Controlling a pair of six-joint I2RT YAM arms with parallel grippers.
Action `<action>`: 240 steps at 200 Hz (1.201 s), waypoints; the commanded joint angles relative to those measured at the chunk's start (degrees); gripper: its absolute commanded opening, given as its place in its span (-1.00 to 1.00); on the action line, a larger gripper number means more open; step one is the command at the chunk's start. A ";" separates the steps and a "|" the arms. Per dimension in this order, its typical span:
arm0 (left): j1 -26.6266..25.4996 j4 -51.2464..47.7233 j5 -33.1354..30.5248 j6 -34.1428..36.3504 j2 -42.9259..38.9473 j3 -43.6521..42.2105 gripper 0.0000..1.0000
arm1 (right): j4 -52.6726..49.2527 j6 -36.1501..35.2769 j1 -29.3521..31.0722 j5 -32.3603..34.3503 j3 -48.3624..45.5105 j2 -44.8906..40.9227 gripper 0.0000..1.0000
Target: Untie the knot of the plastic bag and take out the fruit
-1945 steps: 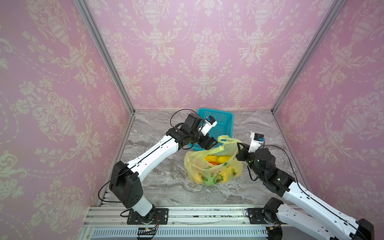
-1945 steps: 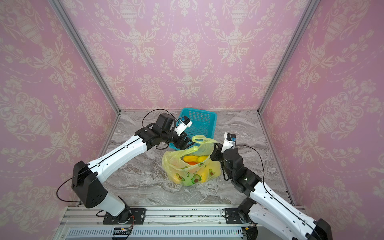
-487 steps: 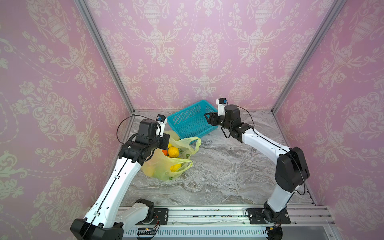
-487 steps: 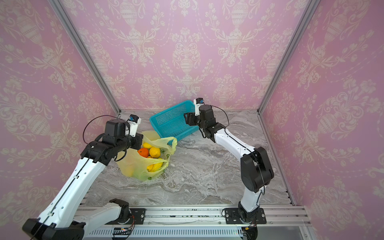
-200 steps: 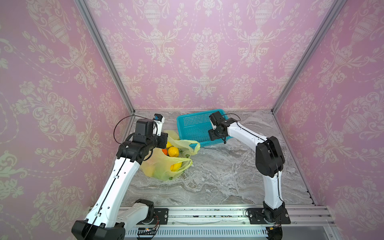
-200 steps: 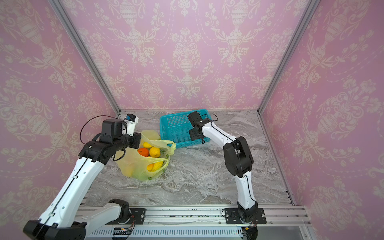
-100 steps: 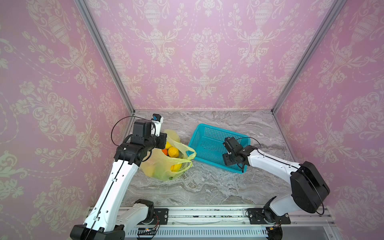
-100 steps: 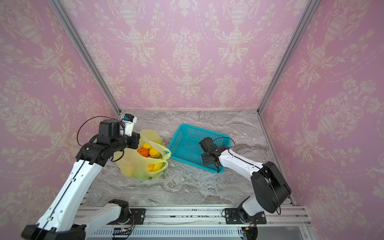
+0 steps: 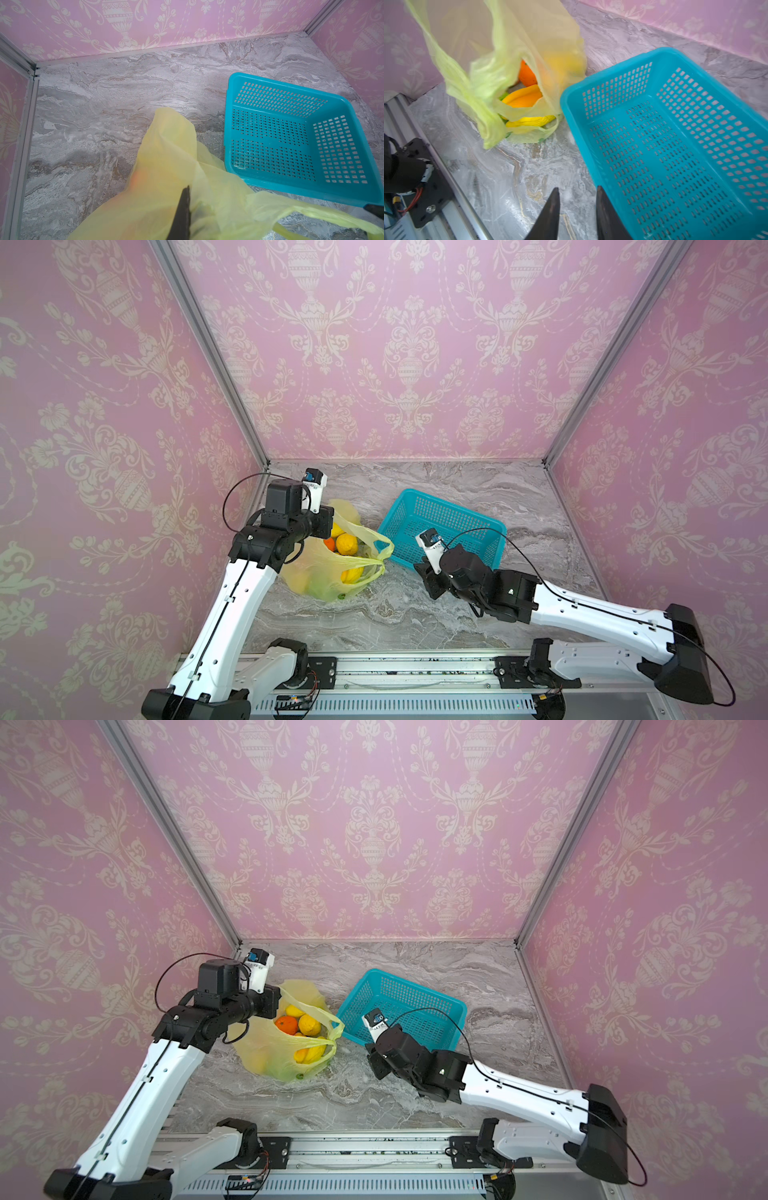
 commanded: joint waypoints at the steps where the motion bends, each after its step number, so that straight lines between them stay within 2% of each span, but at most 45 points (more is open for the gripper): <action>1: 0.57 0.66 1.82 -1.15 -0.11 -0.58 -1.00 | 6.34 -0.37 3.80 0.37 0.87 7.48 -0.51; 51: 1.19 0.75 2.67 -1.32 -0.45 -0.66 -1.00 | 11.51 3.21 5.37 0.75 5.49 21.58 -0.63; 78: 1.35 0.88 2.90 -1.41 -0.46 -0.66 -1.00 | 17.79 4.30 5.21 1.47 5.88 25.51 -0.49; 109: 1.53 0.84 3.53 -1.50 -0.50 -0.74 -1.00 | 27.77 4.73 5.21 -2.37 5.14 26.49 -0.42; 134: 1.70 1.02 3.80 -1.59 -0.46 -0.74 -1.00 | 33.57 5.36 5.21 -2.85 5.03 25.79 -0.21; 158: 1.84 1.19 4.14 -1.67 -0.46 -0.83 -1.00 | 37.74 4.49 5.21 -3.76 5.07 25.59 0.12; 177: 2.11 1.28 4.50 -1.76 -0.40 -0.83 -1.00 | 39.76 3.40 5.21 -4.66 5.53 25.87 0.19; 184: 2.12 1.29 4.59 -1.76 -0.37 -0.83 -1.00 | 40.71 2.89 5.21 -5.65 5.45 25.89 0.14; 196: 2.25 1.32 4.64 -1.83 -0.41 -0.83 -1.00 | 42.94 2.08 5.24 -8.79 5.06 25.58 -0.09; 219: 2.44 1.36 4.77 -1.85 -0.37 -0.83 -1.00 | 46.54 -0.10 6.24 -17.98 4.92 25.19 -0.37; 240: 2.62 1.28 4.52 -1.94 -0.28 -0.84 -1.00 | 44.97 -4.60 9.65 -18.05 5.95 25.12 -0.62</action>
